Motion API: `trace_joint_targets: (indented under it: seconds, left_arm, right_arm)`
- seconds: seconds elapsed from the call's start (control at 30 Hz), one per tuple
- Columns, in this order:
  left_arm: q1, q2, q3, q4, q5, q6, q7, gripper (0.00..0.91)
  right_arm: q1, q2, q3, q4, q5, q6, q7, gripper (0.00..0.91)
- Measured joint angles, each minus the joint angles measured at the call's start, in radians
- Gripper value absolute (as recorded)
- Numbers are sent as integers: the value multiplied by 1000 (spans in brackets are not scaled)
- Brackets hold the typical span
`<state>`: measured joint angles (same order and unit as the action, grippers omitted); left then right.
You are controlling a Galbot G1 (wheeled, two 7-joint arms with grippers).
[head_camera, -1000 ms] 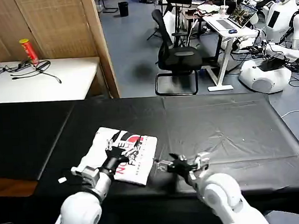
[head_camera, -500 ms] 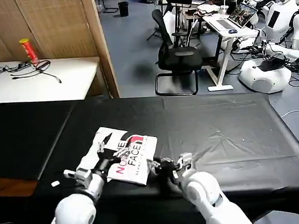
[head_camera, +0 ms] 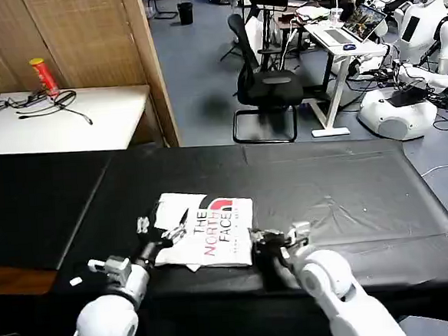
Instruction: Fold and organize the clothes.
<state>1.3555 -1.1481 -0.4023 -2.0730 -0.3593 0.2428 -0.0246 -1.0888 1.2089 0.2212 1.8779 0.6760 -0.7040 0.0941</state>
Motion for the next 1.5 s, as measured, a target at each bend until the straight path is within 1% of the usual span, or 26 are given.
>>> trace_joint_targets:
  seconds: [0.07, 0.1, 0.2, 0.27, 0.3, 0.4, 0.5, 0.57, 0.63, 0.77, 0.97, 1.03, 1.1, 1.2, 1.37, 1.43, 1.5]
  left_arm:
    - [0, 0, -1, 3, 1, 0, -7, 878]
    - [1, 1, -1, 6, -1, -6, -17, 878]
    - [9, 7, 1, 15, -22, -41, -51, 878]
    - [15, 11, -1, 16, -27, -47, -57, 878]
    - [19, 12, -1, 18, -25, -49, -58, 878]
    - [30, 13, 0, 26, -6, -74, -64, 878]
    - [44, 12, 6, 36, 6, -122, -64, 878]
    - [56, 11, 5, 36, 8, -116, -64, 878]
    - [71, 11, 5, 27, 3, -101, -75, 878]
    - [118, 23, 0, -6, -4, -91, -105, 878]
    - [231, 28, -24, -71, 5, -125, -123, 878]
    - [274, 26, -32, -89, 7, -130, -125, 878]
    - [319, 26, -40, -105, 8, -131, -136, 878]
    - [388, 26, -49, -130, 9, -134, -156, 878]
    - [497, 26, -60, -164, 13, -148, -177, 878]
    - [539, 27, -67, -179, 12, -149, -187, 878]
    - [570, 30, -75, -188, 2, -147, -191, 878]
  right_arm:
    - [-13, -24, 24, 24, 21, -27, -4, 878]
    - [-20, -35, 36, 37, 24, -32, -5, 878]
    - [-52, -67, 67, 91, 23, -32, -4, 878]
    - [-76, -88, 87, 127, 8, -32, -13, 878]
    - [-89, -96, 94, 146, -7, -24, -23, 878]
    - [-133, -119, 120, 196, -67, 27, -57, 878]
    - [-185, -132, 143, 239, -160, 111, -78, 878]
    - [-224, -131, 159, 266, -226, 178, -64, 878]
    - [-268, -126, 174, 291, -276, 243, -39, 878]
    - [-387, -107, 210, 336, -353, 388, 9, 878]
    - [-580, -87, 277, 360, -448, 594, 40, 878]
    - [-640, -80, 293, 372, -474, 637, 54, 878]
    - [-700, -71, 297, 385, -501, 662, 71, 878]
    - [-780, -60, 294, 403, -519, 685, 91, 878]
    - [-898, -42, 281, 434, -517, 684, 138, 878]
    - [-935, -37, 280, 447, -507, 673, 150, 878]
    - [-965, -36, 280, 459, -481, 654, 159, 878]
